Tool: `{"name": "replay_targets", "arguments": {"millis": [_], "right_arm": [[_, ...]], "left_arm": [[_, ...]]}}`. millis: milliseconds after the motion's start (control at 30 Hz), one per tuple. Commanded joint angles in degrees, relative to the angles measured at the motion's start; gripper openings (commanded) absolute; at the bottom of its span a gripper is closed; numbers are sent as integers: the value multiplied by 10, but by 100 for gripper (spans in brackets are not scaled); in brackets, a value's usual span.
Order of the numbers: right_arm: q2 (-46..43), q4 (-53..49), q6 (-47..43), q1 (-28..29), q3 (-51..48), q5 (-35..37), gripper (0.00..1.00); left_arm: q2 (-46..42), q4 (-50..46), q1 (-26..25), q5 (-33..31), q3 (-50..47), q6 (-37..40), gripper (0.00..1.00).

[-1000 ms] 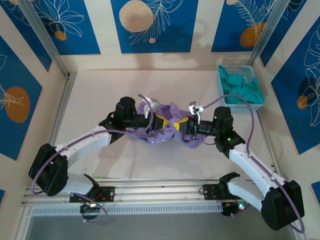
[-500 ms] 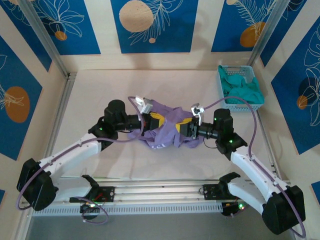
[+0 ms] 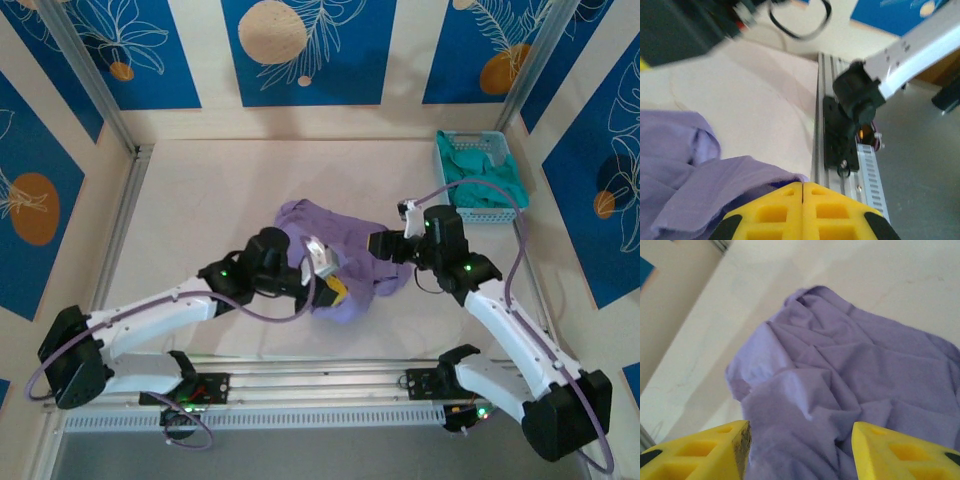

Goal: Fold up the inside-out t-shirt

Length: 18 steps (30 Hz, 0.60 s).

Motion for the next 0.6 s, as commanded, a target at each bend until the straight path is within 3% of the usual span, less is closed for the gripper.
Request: {"name": "replay_targets", "arguments": {"millis": [0, 300, 400, 567], "right_arm": [[34, -51, 14, -4, 18, 24, 57], [90, -67, 27, -4, 24, -5, 58], [92, -71, 28, -4, 17, -11, 59], [92, -73, 38, -1, 5, -31, 59]], "left_arm": [[51, -68, -44, -40, 24, 45, 0], [146, -152, -75, -51, 71, 75, 5], [152, -185, -73, -39, 82, 84, 27], [119, -173, -40, -28, 65, 48, 45]]}}
